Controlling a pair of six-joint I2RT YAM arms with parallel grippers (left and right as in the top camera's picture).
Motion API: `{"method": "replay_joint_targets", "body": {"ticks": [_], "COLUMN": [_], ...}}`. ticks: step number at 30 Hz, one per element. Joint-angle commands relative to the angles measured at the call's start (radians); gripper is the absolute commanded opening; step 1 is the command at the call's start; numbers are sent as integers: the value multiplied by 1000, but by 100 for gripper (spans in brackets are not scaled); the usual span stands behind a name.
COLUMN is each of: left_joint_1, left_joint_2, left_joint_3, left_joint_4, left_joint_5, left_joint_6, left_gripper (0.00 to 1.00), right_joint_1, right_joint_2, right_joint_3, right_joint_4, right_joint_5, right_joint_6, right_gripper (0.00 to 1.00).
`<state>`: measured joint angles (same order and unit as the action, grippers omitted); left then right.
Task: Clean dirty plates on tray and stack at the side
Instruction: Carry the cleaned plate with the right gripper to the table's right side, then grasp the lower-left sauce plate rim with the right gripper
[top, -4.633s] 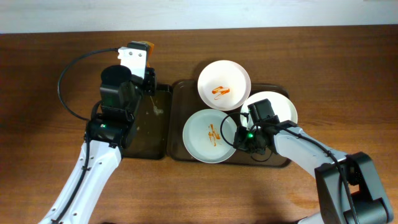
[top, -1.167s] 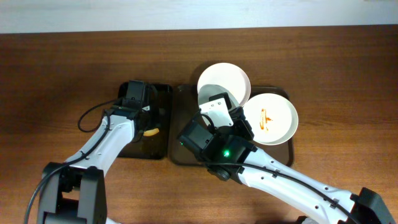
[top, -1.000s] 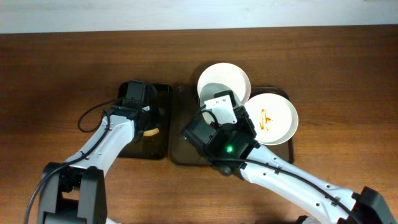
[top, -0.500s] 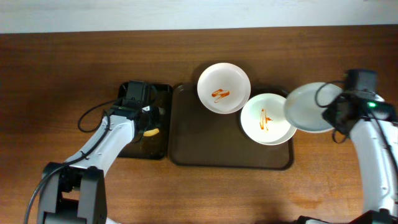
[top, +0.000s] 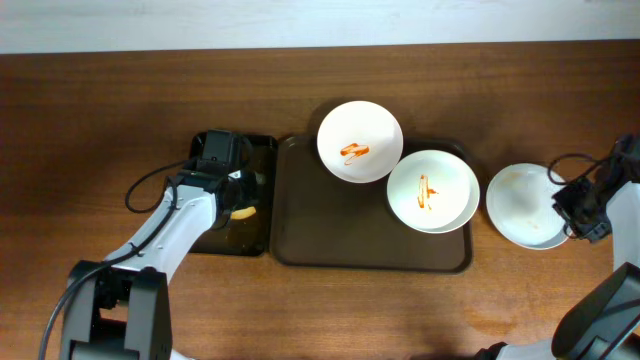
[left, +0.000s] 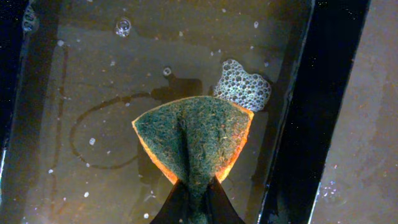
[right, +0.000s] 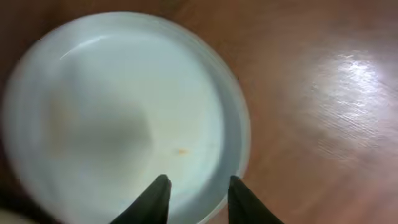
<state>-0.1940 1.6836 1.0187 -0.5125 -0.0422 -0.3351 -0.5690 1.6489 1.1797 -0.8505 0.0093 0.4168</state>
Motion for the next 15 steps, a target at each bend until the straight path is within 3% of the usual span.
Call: {"method": "replay_joint_targets", "body": {"ticks": [1, 3, 10, 13, 14, 15], "left_joint_1": [7, 7, 7, 7, 7, 7], "left_joint_2": [12, 12, 12, 12, 12, 12], "left_joint_3": [-3, -3, -3, -3, -3, -3], "left_joint_4": [1, 1, -2, -2, -2, -2], "left_joint_5": [1, 1, 1, 1, 1, 1], "left_joint_6": [15, 15, 15, 15, 15, 15], "left_gripper": [0, 0, 0, 0, 0, 0], "right_joint_1": [26, 98, 340, 373, 374, 374], "right_joint_2": [-2, -1, 117, 198, 205, 205], "right_joint_3": [-3, -3, -3, -3, -3, -3], "right_joint_4": [21, 8, 4, 2, -2, -6], "right_joint_5": [-350, -360, -209, -203, -207, -207], "right_joint_6": [-219, -280, -278, -251, -251, -251], "right_gripper": [40, 42, 41, 24, 14, 11]}}
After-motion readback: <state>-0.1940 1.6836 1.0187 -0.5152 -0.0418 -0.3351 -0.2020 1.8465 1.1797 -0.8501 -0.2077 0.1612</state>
